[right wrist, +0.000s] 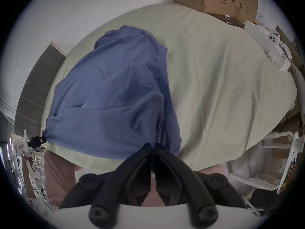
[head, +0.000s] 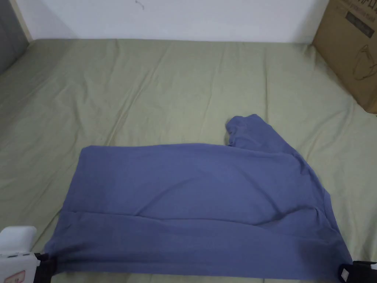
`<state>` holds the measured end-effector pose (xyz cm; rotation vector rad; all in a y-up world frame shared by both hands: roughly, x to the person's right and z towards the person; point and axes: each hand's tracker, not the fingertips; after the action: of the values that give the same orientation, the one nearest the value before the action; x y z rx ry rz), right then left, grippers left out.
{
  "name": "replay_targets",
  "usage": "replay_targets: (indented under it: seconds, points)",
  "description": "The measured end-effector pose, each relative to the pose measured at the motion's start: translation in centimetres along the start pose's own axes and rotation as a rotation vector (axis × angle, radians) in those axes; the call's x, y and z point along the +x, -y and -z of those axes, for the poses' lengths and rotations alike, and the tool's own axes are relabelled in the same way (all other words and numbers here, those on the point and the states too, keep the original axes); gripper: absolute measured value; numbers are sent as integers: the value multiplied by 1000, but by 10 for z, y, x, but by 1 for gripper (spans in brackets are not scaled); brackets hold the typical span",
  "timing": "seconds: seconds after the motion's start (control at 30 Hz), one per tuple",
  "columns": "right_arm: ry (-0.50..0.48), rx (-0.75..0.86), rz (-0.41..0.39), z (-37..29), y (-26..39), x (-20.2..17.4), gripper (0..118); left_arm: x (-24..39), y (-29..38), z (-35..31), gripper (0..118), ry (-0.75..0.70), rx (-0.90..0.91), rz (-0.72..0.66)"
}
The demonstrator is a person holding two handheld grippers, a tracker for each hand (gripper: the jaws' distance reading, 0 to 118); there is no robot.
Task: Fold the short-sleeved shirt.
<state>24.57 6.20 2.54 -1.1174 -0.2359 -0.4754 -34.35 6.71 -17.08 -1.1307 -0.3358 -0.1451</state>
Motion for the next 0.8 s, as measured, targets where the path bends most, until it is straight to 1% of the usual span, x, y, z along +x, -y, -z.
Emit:
replay_targets:
  seconds: [0.03, 0.07, 0.1, 0.13, 0.17, 0.23, 0.3, 0.33, 0.37, 0.4, 0.43, 0.47, 0.5, 0.57, 0.6, 0.67, 0.7, 0.77, 0.8]
  points:
    - [8, 13, -2, 3, 0, -2, 16, 1, 2, 3, 29, 3, -1, -3]
    - [23, 18, 3, 3, -3, -5, 36, 2, 0, 7, 49, -17, -7, -4]
    - [52, 19, -1, 2, -7, -9, 54, 4, -2, 6, 71, -59, -12, -2]
    - [102, 30, -30, 1, -11, -13, 61, 6, -4, 3, 84, -61, -6, 8]
    - [113, 58, -74, -4, -16, -18, 61, 7, -8, -2, 83, -48, 11, 12]
    - [113, 98, -118, -15, -29, -29, 61, 11, -23, -11, 83, -5, 80, -35]
    - [61, 125, -136, -21, -46, -39, 61, 19, -40, -16, 83, 27, 103, -71]
    - [33, 139, -135, -22, -54, -44, 60, 27, -50, -20, 81, 40, 129, -65]
    - [27, 144, -134, -20, -62, -49, 58, 34, -57, -20, 72, 43, 156, -63]
    - [24, 153, -138, -19, -67, -54, 50, 39, -63, -19, 54, 38, 165, -54]
    - [30, 168, -158, -16, -71, -61, 23, 45, -70, -16, 17, 24, 175, -47]
    - [42, 176, -159, -9, -73, -67, 3, 52, -75, -10, 0, -2, 184, -55]
    - [46, 176, -135, -4, -74, -69, 2, 55, -77, -5, 0, -3, 189, -59]
    - [-106, 129, -76, 11, -72, -68, 0, 57, -81, 10, 0, 33, 144, -70]
    - [-110, 110, -63, 18, -70, -71, 0, 56, -82, 18, 0, 33, 133, -67]
    - [-33, 93, -138, 28, -70, -78, 0, 60, -81, 24, 0, 24, 113, -46]
    - [-7, 100, -144, 32, -73, -80, 0, 60, -82, 24, 0, 23, 110, -46]
    - [-70, 97, -102, 35, -93, -77, 0, 58, -89, 25, 0, 24, 105, -52]
    - [-74, 112, -77, 35, -105, -75, 0, 57, -92, 25, 0, 22, 112, -56]
